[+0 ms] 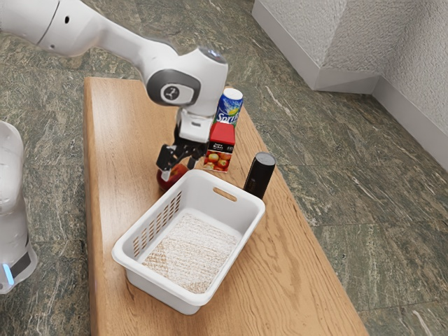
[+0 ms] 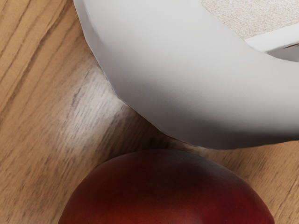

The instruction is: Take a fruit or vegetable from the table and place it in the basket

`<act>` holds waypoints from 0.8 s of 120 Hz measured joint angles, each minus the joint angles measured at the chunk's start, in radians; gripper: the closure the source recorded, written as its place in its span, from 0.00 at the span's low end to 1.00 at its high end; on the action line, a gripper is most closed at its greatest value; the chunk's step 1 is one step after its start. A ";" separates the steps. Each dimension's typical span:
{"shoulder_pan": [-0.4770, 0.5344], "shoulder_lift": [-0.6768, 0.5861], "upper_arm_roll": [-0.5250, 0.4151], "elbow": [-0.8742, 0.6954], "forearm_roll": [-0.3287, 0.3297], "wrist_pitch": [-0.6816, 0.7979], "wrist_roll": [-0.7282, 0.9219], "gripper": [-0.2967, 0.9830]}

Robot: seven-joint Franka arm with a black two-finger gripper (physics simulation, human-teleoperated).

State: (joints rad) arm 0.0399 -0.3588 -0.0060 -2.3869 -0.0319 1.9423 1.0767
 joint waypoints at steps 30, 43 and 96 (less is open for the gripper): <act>0.000 0.027 0.000 -0.003 -0.001 0.021 -0.007 0.23; 0.000 0.028 0.000 -0.006 -0.002 0.026 -0.015 0.34; 0.000 0.001 0.000 0.004 0.032 0.021 -0.073 0.76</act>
State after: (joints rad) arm 0.0398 -0.3576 -0.0062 -2.3826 0.0001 1.9629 1.0040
